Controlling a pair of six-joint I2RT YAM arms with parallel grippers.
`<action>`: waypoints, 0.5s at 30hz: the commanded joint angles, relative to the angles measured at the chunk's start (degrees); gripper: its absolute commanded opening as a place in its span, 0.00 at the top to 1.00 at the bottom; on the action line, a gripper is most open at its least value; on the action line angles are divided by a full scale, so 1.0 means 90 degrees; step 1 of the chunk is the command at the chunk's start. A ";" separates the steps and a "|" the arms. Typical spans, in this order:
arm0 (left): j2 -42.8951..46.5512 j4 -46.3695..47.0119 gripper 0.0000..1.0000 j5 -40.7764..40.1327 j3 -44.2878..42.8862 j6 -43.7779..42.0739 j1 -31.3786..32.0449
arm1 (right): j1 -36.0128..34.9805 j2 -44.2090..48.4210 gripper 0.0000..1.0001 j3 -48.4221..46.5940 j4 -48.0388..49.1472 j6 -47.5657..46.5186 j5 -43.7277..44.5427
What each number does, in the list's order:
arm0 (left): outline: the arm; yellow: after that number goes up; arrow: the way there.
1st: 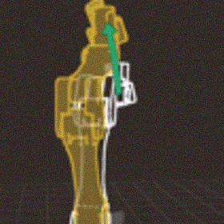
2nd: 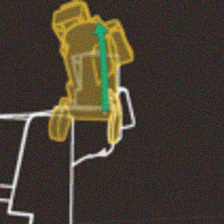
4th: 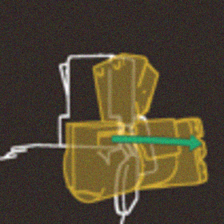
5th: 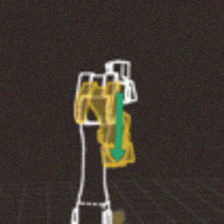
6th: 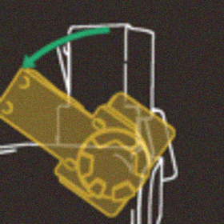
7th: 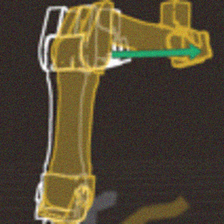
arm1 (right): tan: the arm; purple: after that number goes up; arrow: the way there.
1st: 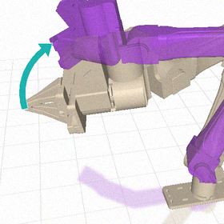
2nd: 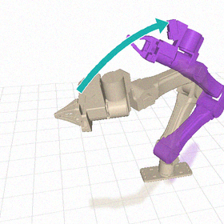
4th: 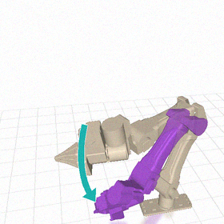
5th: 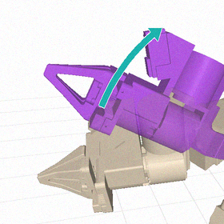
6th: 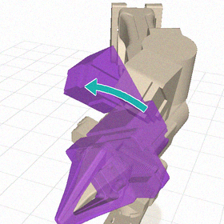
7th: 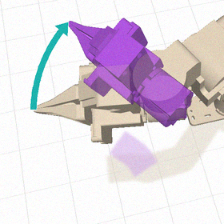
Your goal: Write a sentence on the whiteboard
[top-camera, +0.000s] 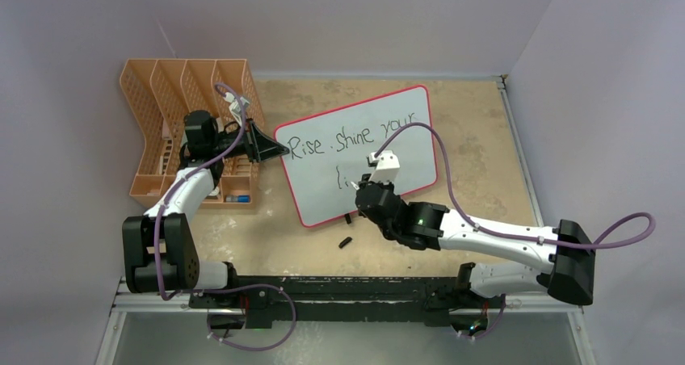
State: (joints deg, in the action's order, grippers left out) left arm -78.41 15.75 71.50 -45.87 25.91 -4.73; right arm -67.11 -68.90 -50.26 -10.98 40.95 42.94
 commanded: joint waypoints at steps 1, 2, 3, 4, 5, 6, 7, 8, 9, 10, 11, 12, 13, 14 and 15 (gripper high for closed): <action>0.0109 0.0135 1.00 -0.0242 -0.0103 -0.0037 -0.0061 | 0.0085 0.0054 1.00 0.0144 0.0230 0.0030 0.0325; 0.0108 0.0135 1.00 -0.0240 -0.0099 -0.0037 -0.0061 | 0.0113 0.0057 1.00 0.0177 0.0280 0.0030 0.0322; 0.0109 0.0135 1.00 -0.0240 -0.0106 -0.0037 -0.0060 | 0.0140 0.0067 1.00 0.0204 0.0325 0.0025 0.0318; 0.0109 0.0135 1.00 -0.0240 -0.0101 -0.0037 -0.0063 | 0.0159 0.0086 1.00 0.0228 0.0367 0.0023 0.0305; 0.0109 0.0135 1.00 -0.0241 -0.0102 -0.0037 -0.0065 | 0.0175 0.0102 1.00 0.0253 0.0415 0.0010 0.0294; 0.0109 0.0135 1.00 -0.0240 -0.0099 -0.0037 -0.0064 | 0.0192 0.0107 1.00 0.0274 0.0464 -0.0007 0.0284; 0.0109 0.0135 1.00 -0.0247 -0.0100 -0.0037 -0.0066 | 0.0221 0.0114 1.00 0.0297 0.0511 -0.0026 0.0270; 0.0109 0.0135 1.00 -0.0241 -0.0105 -0.0037 -0.0061 | 0.0241 0.0125 1.00 0.0304 0.0546 -0.0044 0.0246; 0.0109 0.0135 1.00 -0.0240 -0.0108 -0.0037 -0.0063 | 0.0259 0.0113 1.00 0.0317 0.0576 -0.0057 0.0237; 0.0110 0.0135 1.00 -0.0241 -0.0107 -0.0037 -0.0068 | 0.0289 0.0108 1.00 0.0320 0.0600 -0.0066 0.0211; 0.0109 0.0135 1.00 -0.0240 -0.0105 -0.0037 -0.0066 | 0.0289 0.0106 1.00 0.0322 0.0613 -0.0067 0.0201; 0.0109 0.0135 1.00 -0.0240 -0.0100 -0.0037 -0.0066 | 0.0298 0.0101 1.00 0.0334 0.0631 -0.0072 0.0195; 0.0109 0.0135 1.00 -0.0240 -0.0099 -0.0037 -0.0061 | 0.0299 0.0106 1.00 0.0335 0.0673 -0.0084 0.0181; 0.0109 0.0140 1.00 -0.0240 -0.0099 -0.0037 -0.0065 | 0.0304 0.0107 1.00 0.0340 0.0690 -0.0095 0.0169; 0.0109 0.0136 1.00 -0.0240 -0.0103 -0.0037 -0.0063 | 0.0318 0.0107 1.00 0.0349 0.0709 -0.0104 0.0170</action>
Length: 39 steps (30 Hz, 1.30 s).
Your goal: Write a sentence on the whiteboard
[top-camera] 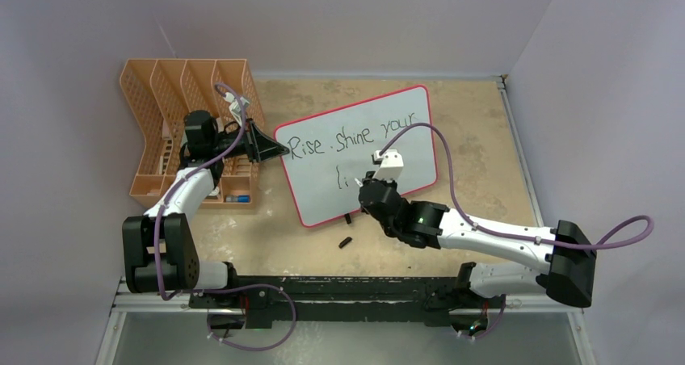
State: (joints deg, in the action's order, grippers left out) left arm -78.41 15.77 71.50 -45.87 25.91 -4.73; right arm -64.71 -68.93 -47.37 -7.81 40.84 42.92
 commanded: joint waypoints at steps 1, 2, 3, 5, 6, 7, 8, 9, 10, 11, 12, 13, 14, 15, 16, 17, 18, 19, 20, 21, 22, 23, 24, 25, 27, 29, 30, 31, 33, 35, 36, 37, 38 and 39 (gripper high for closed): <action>0.0109 0.0133 1.00 -0.0240 -0.0101 -0.0037 -0.0063 | 0.0058 0.0106 1.00 0.0037 0.0378 -0.0107 0.0160; 0.0104 0.0133 1.00 -0.0240 -0.0099 -0.0037 -0.0063 | 0.0074 0.0092 1.00 0.0027 0.0388 -0.0118 0.0140; 0.0106 0.0133 1.00 -0.0240 -0.0099 -0.0037 -0.0061 | 0.0080 0.0082 1.00 0.0027 0.0410 -0.0117 0.0130; 0.0099 0.0133 1.00 -0.0240 -0.0102 -0.0037 -0.0060 | 0.0103 0.0068 1.00 0.0034 0.0453 -0.0152 0.0100; 0.0099 0.0133 1.00 -0.0237 -0.0102 -0.0037 -0.0060 | 0.0114 0.0051 1.00 0.0029 0.0462 -0.0154 0.0104; 0.0099 0.0133 1.00 -0.0232 -0.0099 -0.0037 -0.0061 | 0.0126 0.0035 1.00 0.0037 0.0481 -0.0167 0.0096; 0.0099 0.0137 1.00 -0.0230 -0.0099 -0.0037 -0.0062 | 0.0142 0.0022 1.00 0.0039 0.0491 -0.0172 0.0086; 0.0099 0.0141 1.00 -0.0230 -0.0108 -0.0037 -0.0060 | 0.0148 0.0000 1.00 0.0036 0.0498 -0.0172 0.0080; 0.0100 0.0135 1.00 -0.0230 -0.0100 -0.0037 -0.0068 | 0.0157 -0.0013 1.00 0.0039 0.0506 -0.0180 0.0082; 0.0099 0.0140 1.00 -0.0235 -0.0102 -0.0037 -0.0062 | 0.0164 -0.0025 1.00 0.0032 0.0507 -0.0169 0.0076; 0.0099 0.0145 1.00 -0.0231 -0.0101 -0.0037 -0.0060 | 0.0175 -0.0031 1.00 0.0033 0.0512 -0.0171 0.0075; 0.0099 0.0143 1.00 -0.0235 -0.0104 -0.0037 -0.0060 | 0.0185 -0.0048 1.00 0.0032 0.0516 -0.0177 0.0063; 0.0099 0.0142 1.00 -0.0231 -0.0106 -0.0037 -0.0069 | 0.0195 -0.0069 1.00 0.0031 0.0523 -0.0182 0.0058; 0.0099 0.0142 1.00 -0.0230 -0.0102 -0.0032 -0.0061 | 0.0211 -0.0082 1.00 0.0025 0.0513 -0.0182 0.0043; 0.0098 0.0142 1.00 -0.0230 -0.0108 -0.0029 -0.0065 | 0.0216 -0.0094 1.00 0.0023 0.0508 -0.0182 0.0030; 0.0090 0.0142 1.00 -0.0235 -0.0104 -0.0034 -0.0066 | 0.0222 -0.0103 1.00 0.0021 0.0507 -0.0181 0.0011; 0.0090 0.0142 1.00 -0.0231 -0.0106 -0.0028 -0.0066 | 0.0226 -0.0110 1.00 0.0020 0.0507 -0.0182 -0.0005; 0.0089 0.0144 1.00 -0.0230 -0.0110 -0.0028 -0.0069 | 0.0232 -0.0114 1.00 0.0020 0.0500 -0.0187 -0.0017; 0.0089 0.0142 1.00 -0.0233 -0.0108 -0.0027 -0.0061 | 0.0236 -0.0122 1.00 0.0020 0.0495 -0.0189 -0.0042; 0.0081 0.0151 1.00 -0.0223 -0.0109 -0.0027 -0.0063 | 0.0237 -0.0124 1.00 0.0019 0.0490 -0.0192 -0.0066; 0.0080 0.0152 1.00 -0.0221 -0.0110 -0.0027 -0.0062 | 0.0234 -0.0130 1.00 0.0017 0.0483 -0.0183 -0.0079; 0.0080 0.0152 1.00 -0.0221 -0.0109 -0.0027 -0.0060 | 0.0236 -0.0132 1.00 0.0019 0.0478 -0.0182 -0.0086; 0.0080 0.0152 1.00 -0.0220 -0.0109 -0.0027 -0.0060 | 0.0237 -0.0138 1.00 0.0020 0.0478 -0.0182 -0.0095; 0.0081 0.0152 1.00 -0.0228 -0.0111 -0.0023 -0.0060 | 0.0237 -0.0151 1.00 0.0015 0.0478 -0.0182 -0.0101; 0.0080 0.0152 1.00 -0.0223 -0.0104 -0.0026 -0.0061 | 0.0243 -0.0161 1.00 0.0018 0.0492 -0.0182 -0.0098; 0.0080 0.0152 1.00 -0.0218 -0.0109 -0.0021 -0.0060 | 0.0246 -0.0164 1.00 0.0019 0.0526 -0.0200 -0.0085; 0.0080 0.0152 1.00 -0.0214 -0.0109 -0.0023 -0.0060 | 0.0246 -0.0164 1.00 0.0020 0.0541 -0.0206 -0.0074; 0.0080 0.0157 1.00 -0.0211 -0.0109 -0.0023 -0.0065 | 0.0248 -0.0164 1.00 0.0009 0.0553 -0.0217 -0.0073; 0.0080 0.0153 1.00 -0.0214 -0.0109 -0.0023 -0.0068 | 0.0246 -0.0159 1.00 -0.0001 0.0592 -0.0252 -0.0066; 0.0088 0.0153 1.00 -0.0211 -0.0112 -0.0027 -0.0061 | 0.0246 -0.0147 1.00 -0.0017 0.0641 -0.0304 -0.0061; 0.0089 0.0152 1.00 -0.0211 -0.0109 -0.0027 -0.0061 | 0.0248 -0.0145 1.00 -0.0024 0.0665 -0.0321 -0.0061; 0.0089 0.0152 1.00 -0.0211 -0.0104 -0.0027 -0.0064 | 0.0248 -0.0144 1.00 -0.0036 0.0693 -0.0349 -0.0063; 0.0089 0.0152 1.00 -0.0211 -0.0108 -0.0027 -0.0064 | 0.0247 -0.0147 1.00 -0.0046 0.0701 -0.0376 -0.0077; 0.0091 0.0152 1.00 -0.0213 -0.0107 -0.0027 -0.0061 | 0.0246 -0.0158 1.00 -0.0056 0.0719 -0.0399 -0.0093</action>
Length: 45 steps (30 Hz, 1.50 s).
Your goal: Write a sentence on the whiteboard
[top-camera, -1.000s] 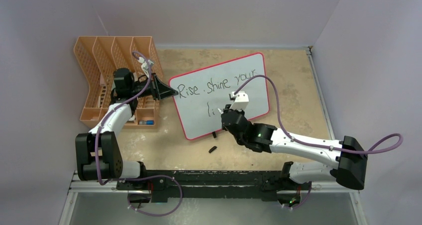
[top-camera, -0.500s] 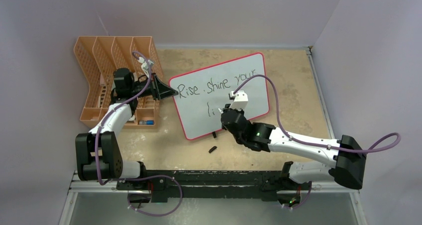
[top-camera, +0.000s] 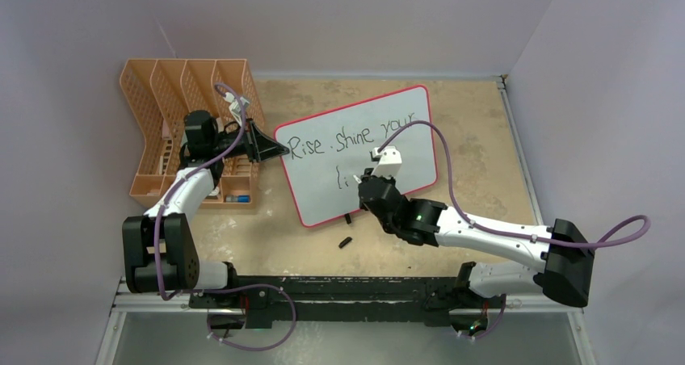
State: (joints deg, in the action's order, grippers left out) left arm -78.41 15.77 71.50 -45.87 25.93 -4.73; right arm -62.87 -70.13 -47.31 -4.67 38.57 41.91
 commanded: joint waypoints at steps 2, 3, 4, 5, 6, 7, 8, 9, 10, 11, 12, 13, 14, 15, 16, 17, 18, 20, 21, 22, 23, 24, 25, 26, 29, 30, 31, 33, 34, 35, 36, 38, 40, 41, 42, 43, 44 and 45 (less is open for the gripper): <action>0.0089 0.0152 1.00 -0.0216 -0.0108 -0.0030 -0.0063 | 0.0042 -0.0051 1.00 -0.0084 0.0388 -0.0176 -0.0032; 0.0089 0.0152 1.00 -0.0211 -0.0114 -0.0030 -0.0063 | 0.0042 -0.0063 1.00 -0.0094 0.0391 -0.0178 -0.0052; 0.0087 0.0152 1.00 -0.0216 -0.0106 -0.0030 -0.0062 | 0.0042 -0.0066 1.00 -0.0095 0.0387 -0.0188 -0.0070; 0.0089 0.0152 1.00 -0.0223 -0.0113 -0.0030 -0.0064 | 0.0042 -0.0064 1.00 -0.0097 0.0382 -0.0193 -0.0099; 0.0089 0.0152 1.00 -0.0226 -0.0115 -0.0030 -0.0066 | 0.0042 -0.0066 1.00 -0.0095 0.0375 -0.0196 -0.0126; 0.0092 0.0153 1.00 -0.0221 -0.0110 -0.0030 -0.0061 | 0.0042 -0.0069 1.00 -0.0095 0.0355 -0.0194 -0.0162; 0.0090 0.0152 1.00 -0.0220 -0.0114 -0.0030 -0.0063 | 0.0042 -0.0069 1.00 -0.0100 0.0345 -0.0201 -0.0201; 0.0089 0.0152 1.00 -0.0222 -0.0109 -0.0030 -0.0065 | 0.0047 -0.0072 1.00 -0.0096 0.0313 -0.0188 -0.0242; 0.0089 0.0152 1.00 -0.0222 -0.0109 -0.0030 -0.0066 | 0.0048 -0.0078 1.00 -0.0095 0.0272 -0.0162 -0.0251; 0.0089 0.0152 1.00 -0.0221 -0.0110 -0.0030 -0.0063 | 0.0043 -0.0072 1.00 -0.0082 0.0247 -0.0138 -0.0273; 0.0089 0.0150 1.00 -0.0220 -0.0111 -0.0030 -0.0068 | 0.0042 -0.0071 1.00 -0.0071 0.0209 -0.0122 -0.0276; 0.0089 0.0143 1.00 -0.0225 -0.0109 -0.0030 -0.0062 | 0.0042 -0.0078 1.00 -0.0058 0.0193 -0.0116 -0.0291; 0.0089 0.0142 1.00 -0.0226 -0.0109 -0.0030 -0.0062 | 0.0042 -0.0070 1.00 -0.0040 0.0180 -0.0109 -0.0293; 0.0089 0.0142 1.00 -0.0224 -0.0116 -0.0030 -0.0062 | 0.0042 -0.0069 1.00 -0.0030 0.0142 -0.0094 -0.0298; 0.0094 0.0142 1.00 -0.0228 -0.0117 -0.0030 -0.0063 | 0.0042 -0.0064 1.00 -0.0016 0.0109 -0.0069 -0.0297; 0.0089 0.0142 1.00 -0.0221 -0.0110 -0.0030 -0.0063 | 0.0042 -0.0053 1.00 0.0002 0.0078 -0.0050 -0.0313; 0.0091 0.0142 1.00 -0.0225 -0.0109 -0.0030 -0.0069 | 0.0042 -0.0045 1.00 0.0015 0.0042 -0.0026 -0.0328; 0.0090 0.0142 1.00 -0.0220 -0.0109 -0.0030 -0.0065 | 0.0043 -0.0040 1.00 0.0041 -0.0045 0.0009 -0.0376; 0.0089 0.0142 1.00 -0.0223 -0.0116 -0.0030 -0.0067 | 0.0042 -0.0031 1.00 0.0050 -0.0077 0.0007 -0.0400; 0.0089 0.0142 1.00 -0.0226 -0.0116 -0.0031 -0.0068 | 0.0042 -0.0039 1.00 0.0060 -0.0109 0.0017 -0.0399; 0.0098 0.0142 1.00 -0.0226 -0.0110 -0.0030 -0.0062 | 0.0042 -0.0040 1.00 0.0057 -0.0123 0.0012 -0.0411; 0.0099 0.0142 1.00 -0.0221 -0.0116 -0.0030 -0.0061 | 0.0042 -0.0049 1.00 0.0062 -0.0141 0.0009 -0.0438; 0.0099 0.0142 1.00 -0.0223 -0.0102 -0.0030 -0.0061 | 0.0042 -0.0048 1.00 0.0063 -0.0157 0.0003 -0.0460; 0.0099 0.0142 1.00 -0.0222 -0.0107 -0.0037 -0.0060 | 0.0042 -0.0067 1.00 0.0070 -0.0178 0.0011 -0.0466; 0.0095 0.0142 1.00 -0.0235 -0.0106 -0.0039 -0.0063 | 0.0042 -0.0089 1.00 0.0073 -0.0287 0.0007 -0.0393; 0.0090 0.0142 1.00 -0.0231 -0.0105 -0.0035 -0.0063 | 0.0042 -0.0089 1.00 0.0058 -0.0321 0.0003 -0.0346; 0.0089 0.0142 1.00 -0.0231 -0.0107 -0.0039 -0.0068 | 0.0042 -0.0083 1.00 0.0046 -0.0344 -0.0014 -0.0317; 0.0089 0.0142 1.00 -0.0238 -0.0107 -0.0039 -0.0062 | 0.0042 -0.0079 1.00 0.0023 -0.0414 -0.0001 -0.0208; 0.0089 0.0142 1.00 -0.0234 -0.0109 -0.0032 -0.0060 | 0.0042 -0.0079 1.00 0.0015 -0.0453 0.0011 -0.0146; 0.0089 0.0142 1.00 -0.0231 -0.0111 -0.0030 -0.0064 | 0.0042 -0.0072 1.00 0.0012 -0.0487 0.0025 -0.0094; 0.0089 0.0142 1.00 -0.0230 -0.0101 -0.0032 -0.0062 | 0.0042 -0.0068 1.00 0.0003 -0.0509 0.0044 -0.0045; 0.0089 0.0142 1.00 -0.0230 -0.0108 -0.0030 -0.0065 | 0.0042 -0.0035 1.00 0.0002 -0.0504 0.0070 0.0007; 0.0090 0.0142 1.00 -0.0233 -0.0100 -0.0030 -0.0068 | 0.0042 -0.0008 1.00 0.0003 -0.0474 0.0070 0.0062; 0.0092 0.0145 1.00 -0.0232 -0.0106 -0.0030 -0.0066 | 0.0042 0.0001 1.00 -0.0005 -0.0453 0.0078 0.0082; 0.0090 0.0143 1.00 -0.0236 -0.0102 -0.0030 -0.0062 | 0.0045 0.0009 1.00 -0.0007 -0.0433 0.0071 0.0102; 0.0089 0.0142 1.00 -0.0236 -0.0106 -0.0030 -0.0065 | 0.0043 0.0017 1.00 -0.0016 -0.0402 0.0062 0.0113; 0.0089 0.0142 1.00 -0.0231 -0.0110 -0.0030 -0.0066 | 0.0042 0.0018 1.00 -0.0020 -0.0378 0.0053 0.0130; 0.0089 0.0142 1.00 -0.0230 -0.0106 -0.0030 -0.0061 | 0.0042 0.0027 1.00 -0.0017 -0.0366 0.0051 0.0158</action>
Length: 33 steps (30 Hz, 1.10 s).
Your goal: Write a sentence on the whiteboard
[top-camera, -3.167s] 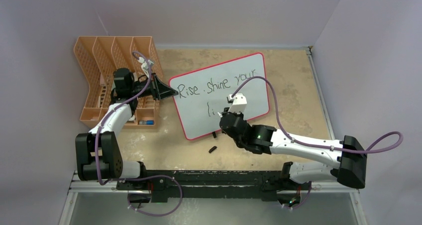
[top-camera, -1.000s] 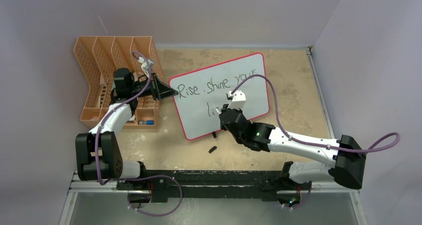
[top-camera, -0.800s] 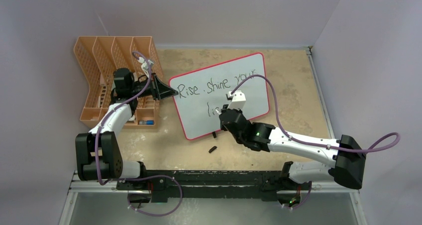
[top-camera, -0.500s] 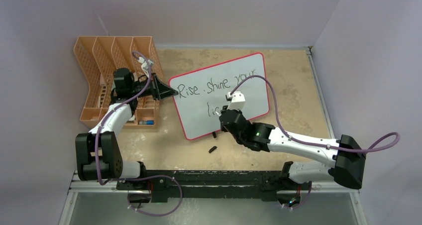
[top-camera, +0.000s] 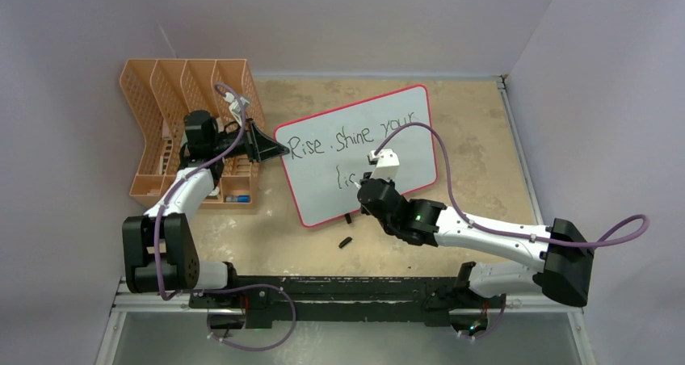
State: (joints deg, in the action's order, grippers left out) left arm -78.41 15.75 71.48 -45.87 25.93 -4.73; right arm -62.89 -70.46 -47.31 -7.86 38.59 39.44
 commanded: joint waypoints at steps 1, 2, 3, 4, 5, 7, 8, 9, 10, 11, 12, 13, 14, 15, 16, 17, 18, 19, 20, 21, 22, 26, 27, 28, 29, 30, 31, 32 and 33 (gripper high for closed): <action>0.0089 0.0146 1.00 -0.0228 -0.0104 -0.0030 -0.0063 | 0.0046 0.0066 1.00 -0.0027 -0.0002 0.0051 0.0453; 0.0089 0.0150 1.00 -0.0233 -0.0103 -0.0030 -0.0062 | 0.0045 0.0073 1.00 -0.0027 0.0011 0.0048 0.0476; 0.0091 0.0145 1.00 -0.0232 -0.0104 -0.0030 -0.0060 | 0.0045 0.0082 1.00 -0.0027 0.0029 0.0056 0.0501; 0.0090 0.0145 1.00 -0.0228 -0.0109 -0.0030 -0.0065 | 0.0045 0.0091 1.00 -0.0034 0.0049 0.0047 0.0518; 0.0089 0.0153 1.00 -0.0222 -0.0109 -0.0030 -0.0066 | 0.0045 0.0111 1.00 -0.0037 0.0073 0.0035 0.0533; 0.0091 0.0155 1.00 -0.0223 -0.0105 -0.0030 -0.0061 | 0.0045 0.0141 1.00 -0.0036 0.0124 0.0014 0.0556; 0.0090 0.0155 1.00 -0.0223 -0.0105 -0.0030 -0.0060 | 0.0045 0.0143 1.00 -0.0042 0.0137 0.0011 0.0572; 0.0089 0.0155 1.00 -0.0224 -0.0108 -0.0030 -0.0063 | 0.0050 0.0150 1.00 -0.0051 0.0146 0.0010 0.0591; 0.0089 0.0152 1.00 -0.0220 -0.0104 -0.0030 -0.0060 | 0.0045 0.0160 1.00 -0.0063 0.0155 0.0004 0.0622; 0.0089 0.0154 1.00 -0.0226 -0.0104 -0.0030 -0.0066 | 0.0045 0.0167 1.00 -0.0058 0.0185 -0.0012 0.0618; 0.0093 0.0154 1.00 -0.0227 -0.0106 -0.0030 -0.0061 | 0.0045 0.0179 1.00 -0.0061 0.0215 -0.0025 0.0624; 0.0090 0.0155 1.00 -0.0222 -0.0105 -0.0030 -0.0065 | 0.0045 0.0186 1.00 -0.0065 0.0244 -0.0038 0.0607; 0.0089 0.0154 1.00 -0.0221 -0.0108 -0.0037 -0.0068 | 0.0045 0.0195 1.00 -0.0066 0.0278 -0.0056 0.0593; 0.0089 0.0152 1.00 -0.0223 -0.0105 -0.0039 -0.0066 | 0.0045 0.0199 1.00 -0.0066 0.0307 -0.0077 0.0583; 0.0092 0.0148 1.00 -0.0226 -0.0101 -0.0040 -0.0061 | 0.0046 0.0201 1.00 -0.0066 0.0336 -0.0100 0.0563; 0.0095 0.0151 1.00 -0.0224 -0.0102 -0.0040 -0.0060 | 0.0045 0.0197 1.00 -0.0074 0.0358 -0.0123 0.0555; 0.0092 0.0148 1.00 -0.0225 -0.0102 -0.0040 -0.0069 | 0.0045 0.0194 1.00 -0.0075 0.0388 -0.0145 0.0535; 0.0090 0.0146 1.00 -0.0224 -0.0102 -0.0040 -0.0070 | 0.0045 0.0192 1.00 -0.0088 0.0414 -0.0172 0.0517; 0.0092 0.0145 1.00 -0.0232 -0.0104 -0.0040 -0.0070 | 0.0047 0.0188 1.00 -0.0086 0.0430 -0.0176 0.0511; 0.0090 0.0146 1.00 -0.0219 -0.0103 -0.0040 -0.0067 | 0.0045 0.0178 1.00 -0.0093 0.0445 -0.0197 0.0505; 0.0089 0.0145 1.00 -0.0227 -0.0106 -0.0040 -0.0070 | 0.0045 0.0173 1.00 -0.0104 0.0462 -0.0204 0.0496; 0.0089 0.0145 1.00 -0.0228 -0.0104 -0.0038 -0.0062 | 0.0045 0.0169 1.00 -0.0122 0.0484 -0.0227 0.0498; 0.0089 0.0145 1.00 -0.0228 -0.0103 -0.0040 -0.0069 | 0.0045 0.0172 1.00 -0.0124 0.0483 -0.0225 0.0500; 0.0089 0.0145 1.00 -0.0223 -0.0108 -0.0040 -0.0061 | 0.0047 0.0178 1.00 -0.0124 0.0491 -0.0235 0.0493; 0.0089 0.0145 1.00 -0.0225 -0.0103 -0.0040 -0.0065 | 0.0045 0.0174 1.00 -0.0124 0.0492 -0.0243 0.0491; 0.0089 0.0145 1.00 -0.0232 -0.0108 -0.0040 -0.0064 | 0.0045 0.0172 1.00 -0.0124 0.0484 -0.0237 0.0491; 0.0094 0.0145 1.00 -0.0227 -0.0109 -0.0040 -0.0067 | 0.0045 0.0177 1.00 -0.0124 0.0483 -0.0231 0.0499; 0.0090 0.0145 1.00 -0.0228 -0.0105 -0.0040 -0.0067 | 0.0045 0.0173 1.00 -0.0125 0.0482 -0.0228 0.0495; 0.0094 0.0145 1.00 -0.0228 -0.0099 -0.0040 -0.0063 | 0.0045 0.0172 1.00 -0.0124 0.0482 -0.0228 0.0499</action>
State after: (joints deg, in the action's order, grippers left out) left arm -78.41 15.77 71.50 -45.87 25.93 -4.73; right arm -62.83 -70.11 -47.31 -5.67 37.04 42.35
